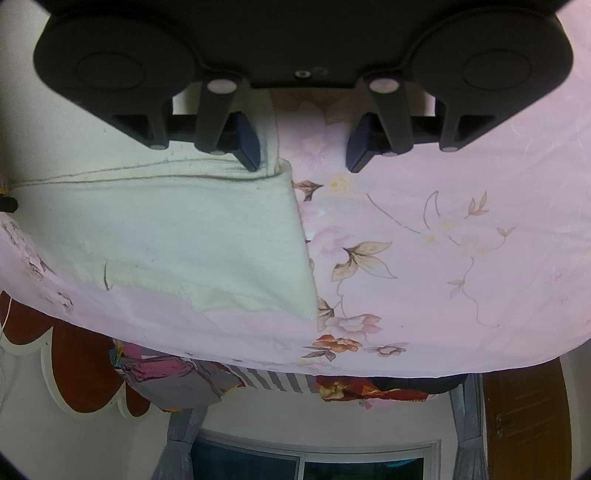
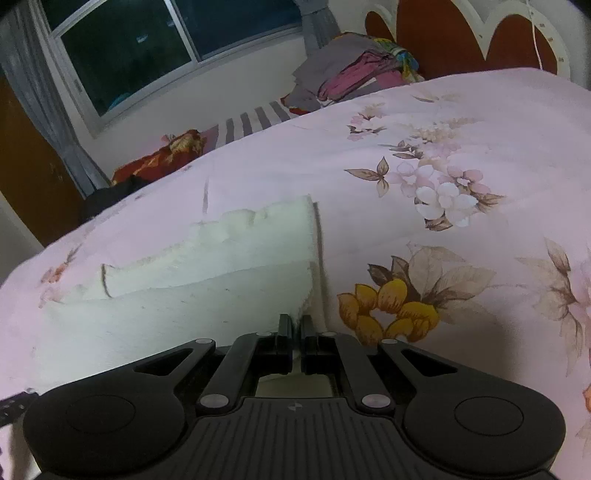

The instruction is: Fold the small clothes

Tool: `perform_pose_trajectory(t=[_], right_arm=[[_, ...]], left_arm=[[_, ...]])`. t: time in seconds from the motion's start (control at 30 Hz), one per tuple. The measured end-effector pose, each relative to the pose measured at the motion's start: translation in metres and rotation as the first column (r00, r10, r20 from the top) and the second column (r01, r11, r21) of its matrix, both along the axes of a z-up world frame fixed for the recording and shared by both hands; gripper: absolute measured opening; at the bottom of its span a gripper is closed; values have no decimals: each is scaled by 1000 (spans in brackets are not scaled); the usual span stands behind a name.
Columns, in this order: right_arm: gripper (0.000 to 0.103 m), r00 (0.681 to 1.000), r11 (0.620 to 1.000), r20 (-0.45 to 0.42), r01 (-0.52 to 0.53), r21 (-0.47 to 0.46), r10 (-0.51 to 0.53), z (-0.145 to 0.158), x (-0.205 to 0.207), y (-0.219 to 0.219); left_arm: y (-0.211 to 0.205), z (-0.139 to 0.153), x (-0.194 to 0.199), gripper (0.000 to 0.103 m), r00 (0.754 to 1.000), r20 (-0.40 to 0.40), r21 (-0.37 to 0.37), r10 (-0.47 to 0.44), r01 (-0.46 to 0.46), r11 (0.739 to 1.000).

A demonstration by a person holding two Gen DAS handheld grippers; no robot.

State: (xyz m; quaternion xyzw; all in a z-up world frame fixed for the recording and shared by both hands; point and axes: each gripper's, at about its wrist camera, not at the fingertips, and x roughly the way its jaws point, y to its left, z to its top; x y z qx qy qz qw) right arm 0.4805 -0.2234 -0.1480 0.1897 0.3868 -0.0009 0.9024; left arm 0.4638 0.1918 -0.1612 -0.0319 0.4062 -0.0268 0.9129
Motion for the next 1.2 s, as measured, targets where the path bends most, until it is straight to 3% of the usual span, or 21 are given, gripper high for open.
perform_pose_trajectory(t=[0.2, 0.3, 0.33, 0.4, 0.5, 0.63, 0.7, 0.73, 0.8, 0.9, 1.0, 1.1, 1.2], right_arm=[[3, 999, 989, 9, -46, -140, 47, -4, 3, 8], [3, 1000, 986, 6, 7, -166, -6, 6, -3, 4], [3, 999, 979, 27, 37, -200, -32, 14, -9, 4], [3, 999, 986, 53, 22, -166, -14, 25, -17, 6], [3, 995, 992, 44, -88, -93, 92, 23, -16, 34], [3, 970, 968, -6, -244, -58, 244, 5, -3, 73], [3, 973, 967, 5, -229, -110, 231, -2, 0, 68], [3, 984, 979, -2, -175, -100, 176, -3, 2, 53], [3, 995, 994, -11, -104, -44, 104, -3, 5, 27], [3, 985, 983, -44, -169, -66, 166, -1, 13, 31], [3, 993, 990, 15, -118, -82, 120, 15, 15, 31], [3, 993, 990, -16, -114, -88, 113, 10, 39, 27], [3, 987, 984, -41, -159, -75, 156, 0, 63, 24]], left_arm=[[1, 0, 0, 52, 1000, -1, 2, -7, 7, 1000], [-2, 11, 3, 54, 998, -47, 40, -32, 33, 999], [-4, 21, -1, 56, 999, -21, 62, -26, 27, 998], [-11, 38, -5, 62, 998, 54, 53, -32, 30, 998], [-34, 42, 6, 62, 993, 96, -13, -69, 71, 997], [-46, 14, 21, 62, 996, 15, -67, -85, 86, 994], [-38, 11, 13, 62, 997, 33, -71, -77, 79, 994], [-35, 10, 9, 62, 998, 26, -64, -65, 67, 996], [-37, 2, 6, 67, 997, -18, 24, -75, 75, 997], [-37, 7, 10, 66, 998, -22, 10, -60, 60, 998], [-33, 30, 14, 68, 996, 78, 23, -43, 41, 999], [-36, 37, 46, 72, 986, 123, 19, -111, 109, 994], [-38, 20, 94, 73, 980, 107, 4, -168, 169, 986]])
